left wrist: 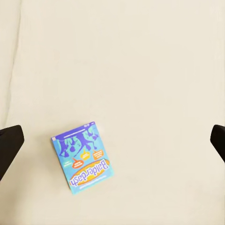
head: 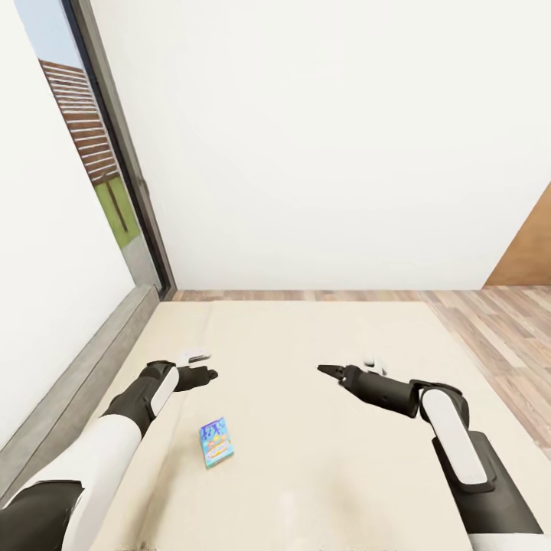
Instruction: Put all the toys in the child's room - the three board games (two on the bed and one on the table), the two jigsaw puzzles on the table, and the tennis ball on the table - inside the toy box on the table in the child's room.
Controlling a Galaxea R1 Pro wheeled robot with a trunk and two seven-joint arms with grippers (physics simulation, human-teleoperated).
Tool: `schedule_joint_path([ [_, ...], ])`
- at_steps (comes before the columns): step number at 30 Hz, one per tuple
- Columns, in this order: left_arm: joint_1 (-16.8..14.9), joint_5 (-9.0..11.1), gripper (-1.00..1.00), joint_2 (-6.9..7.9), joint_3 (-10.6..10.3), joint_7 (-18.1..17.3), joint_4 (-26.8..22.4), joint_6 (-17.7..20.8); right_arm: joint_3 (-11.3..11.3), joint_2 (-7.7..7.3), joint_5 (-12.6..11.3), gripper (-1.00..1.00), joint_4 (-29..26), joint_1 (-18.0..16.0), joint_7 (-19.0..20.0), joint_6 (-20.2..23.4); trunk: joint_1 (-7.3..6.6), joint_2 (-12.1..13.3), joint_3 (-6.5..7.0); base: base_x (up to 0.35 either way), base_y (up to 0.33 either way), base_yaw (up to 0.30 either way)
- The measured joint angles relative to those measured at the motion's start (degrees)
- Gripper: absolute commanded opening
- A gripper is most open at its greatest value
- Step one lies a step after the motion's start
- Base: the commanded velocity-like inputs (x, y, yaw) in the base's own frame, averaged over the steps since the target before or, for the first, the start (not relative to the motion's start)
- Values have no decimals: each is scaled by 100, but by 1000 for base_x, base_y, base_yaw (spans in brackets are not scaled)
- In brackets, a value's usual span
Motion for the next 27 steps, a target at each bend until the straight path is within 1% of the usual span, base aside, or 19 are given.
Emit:
schedule_joint_path([
  [1, 1, 0, 100, -3, 0, -1, 0, 0, -77, 0, -4, 100, 7, -3, 0, 20, 0, 0, -9, 0, 0, 0],
  [2, 0, 1, 100, -7, 1, -2, 0, 0, -222, 1, -6, 100, 23, -9, 0, 46, 0, 0, -19, 0, 0, 0],
  [5, 3, 1, 100, -14, 1, -3, 0, -1, -404, 5, -24, 100, 46, -31, 0, 46, 0, 0, -47, 0, 0, 0],
  [8, 3, 1, 100, -10, 1, -3, 0, -1, -468, 21, -94, 100, 45, -64, 4, 46, 0, 0, -76, 0, 0, 0],
  [9, 1, 1, 100, -7, 1, -3, 0, 1, -491, 38, -189, 100, 44, -80, 5, 46, 0, 0, -85, 0, 0, 0],
  [11, 1, 1, 100, -5, 4, -3, 0, 2, -502, 51, -307, 100, 44, -92, 6, 46, 0, 0, -104, 0, 0, 0],
  [12, 0, 2, 100, -5, 6, -3, 0, 2, -505, 61, -436, 100, 44, -96, 5, 46, 0, 0, -113, 0, 0, 0],
  [14, 0, 2, 100, -7, 8, -3, 0, 2, -509, 65, -594, 100, 33, -90, 10, 46, 0, 0, -132, 0, 0, 0],
  [17, 4, -3, 100, -16, 9, 2, 0, 1, -522, 68, -696, 100, 13, -67, 22, 46, 0, 0, -161, 0, 0, 0],
  [24, 2, -5, 100, -9, 23, 6, 0, -1, -505, 66, -759, 100, -14, -23, 49, 46, 0, 0, -227, 0, 0, 0],
  [27, 3, -6, 100, -15, 27, 10, 0, -1, -485, 73, -739, 100, -7, -28, 64, 46, 0, 0, -255, 0, 0, 0],
])
